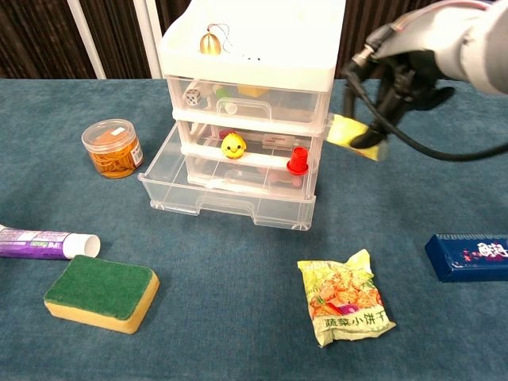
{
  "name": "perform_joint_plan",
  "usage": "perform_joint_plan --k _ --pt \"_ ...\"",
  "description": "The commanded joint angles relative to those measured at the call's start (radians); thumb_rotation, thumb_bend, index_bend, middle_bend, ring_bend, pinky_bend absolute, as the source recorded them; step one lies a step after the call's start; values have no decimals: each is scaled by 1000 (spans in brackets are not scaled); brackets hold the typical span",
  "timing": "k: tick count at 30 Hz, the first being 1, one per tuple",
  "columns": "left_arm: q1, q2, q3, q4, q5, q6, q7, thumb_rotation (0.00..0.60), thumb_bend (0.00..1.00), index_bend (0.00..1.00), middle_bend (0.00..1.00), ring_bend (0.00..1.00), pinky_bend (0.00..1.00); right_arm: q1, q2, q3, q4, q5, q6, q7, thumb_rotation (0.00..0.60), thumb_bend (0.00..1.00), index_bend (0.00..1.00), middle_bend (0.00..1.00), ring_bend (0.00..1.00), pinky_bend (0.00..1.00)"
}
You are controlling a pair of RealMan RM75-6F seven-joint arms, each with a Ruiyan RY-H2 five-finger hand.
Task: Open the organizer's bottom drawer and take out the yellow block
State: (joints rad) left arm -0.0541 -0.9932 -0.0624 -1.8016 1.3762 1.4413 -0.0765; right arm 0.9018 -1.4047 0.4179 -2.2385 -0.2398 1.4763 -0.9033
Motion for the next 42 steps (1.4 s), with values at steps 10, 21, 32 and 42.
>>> perform_joint_plan --k 10,21,32,42 --pt "-1 1 0 -3 -2 -3 1 600 404 32 0 0 7 -91 43 -151 180 -72 -141 111 600 433 544 1000 1000 1000" --pt "-1 7 -5 -1 -13 -7 -11 600 404 32 0 0 7 -27 -69 -149 452 7 -239 86 600 414 544 1000 1000 1000" --pt "-2 7 -4 0 -12 -8 -12 600 405 32 0 0 7 -10 -92 -147 536 94 -306 74 600 291 441 1000 1000 1000" --pt "-1 6 -4 1 -14 -8 -10 600 405 32 0 0 7 -5 -8 -123 458 165 -363 76 600 261 291 1000 1000 1000"
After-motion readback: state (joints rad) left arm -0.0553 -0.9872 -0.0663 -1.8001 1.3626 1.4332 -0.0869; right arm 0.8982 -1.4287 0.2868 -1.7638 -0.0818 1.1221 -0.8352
